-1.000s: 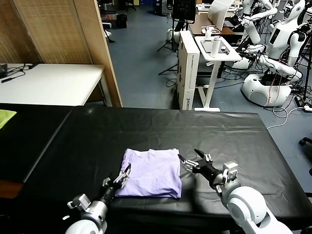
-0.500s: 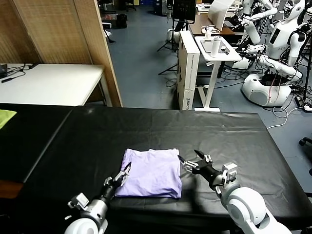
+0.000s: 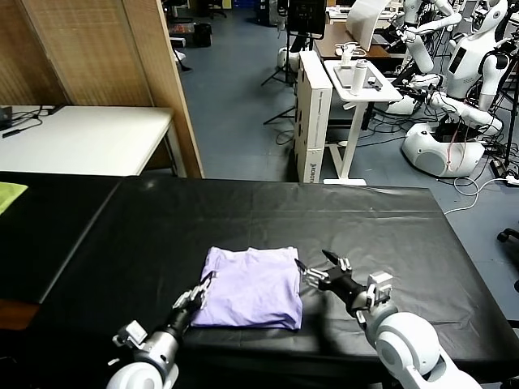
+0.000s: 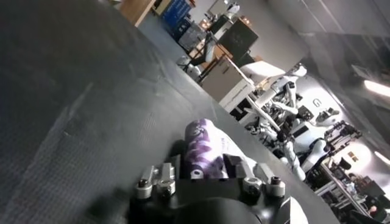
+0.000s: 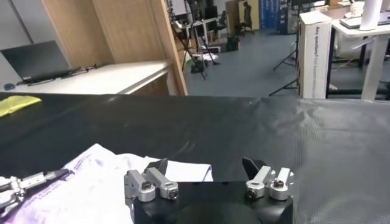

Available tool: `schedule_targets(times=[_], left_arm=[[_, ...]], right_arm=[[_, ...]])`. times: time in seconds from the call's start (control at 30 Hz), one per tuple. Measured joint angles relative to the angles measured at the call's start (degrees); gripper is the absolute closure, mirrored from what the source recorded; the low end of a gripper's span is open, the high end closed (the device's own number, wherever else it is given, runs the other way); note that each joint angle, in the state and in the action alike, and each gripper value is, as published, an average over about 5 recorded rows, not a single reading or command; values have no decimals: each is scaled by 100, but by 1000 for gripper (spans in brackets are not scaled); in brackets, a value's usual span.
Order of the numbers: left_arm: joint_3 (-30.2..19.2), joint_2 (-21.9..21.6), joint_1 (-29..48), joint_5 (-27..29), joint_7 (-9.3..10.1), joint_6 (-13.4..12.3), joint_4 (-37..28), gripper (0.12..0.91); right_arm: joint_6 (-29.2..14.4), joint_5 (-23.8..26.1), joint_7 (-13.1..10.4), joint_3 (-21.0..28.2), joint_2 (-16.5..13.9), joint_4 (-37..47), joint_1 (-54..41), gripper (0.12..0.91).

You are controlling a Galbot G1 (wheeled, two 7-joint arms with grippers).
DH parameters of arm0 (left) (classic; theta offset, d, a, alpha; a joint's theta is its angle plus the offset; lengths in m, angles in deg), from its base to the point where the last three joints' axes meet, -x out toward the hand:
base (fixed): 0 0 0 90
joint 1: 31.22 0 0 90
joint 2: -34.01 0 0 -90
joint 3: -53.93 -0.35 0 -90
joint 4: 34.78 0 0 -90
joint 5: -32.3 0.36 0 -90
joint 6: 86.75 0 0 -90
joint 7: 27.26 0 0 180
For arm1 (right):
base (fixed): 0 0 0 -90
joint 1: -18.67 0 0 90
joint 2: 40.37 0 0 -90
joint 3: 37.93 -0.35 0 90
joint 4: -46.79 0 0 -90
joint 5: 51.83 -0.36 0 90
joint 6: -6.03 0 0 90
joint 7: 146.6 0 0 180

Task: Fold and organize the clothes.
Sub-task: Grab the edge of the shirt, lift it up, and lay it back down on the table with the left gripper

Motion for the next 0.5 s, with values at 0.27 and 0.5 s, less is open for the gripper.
schedule_targets(times=[0.27,0.5], left_arm=[[36,30,33,-285,122,127,52,874],[183,-165,127,199,248,81,160,876]], right_arm=[[-7,92,0,-10,12,14,6,118],[-29,250,-16,-68,40,64,20,118]])
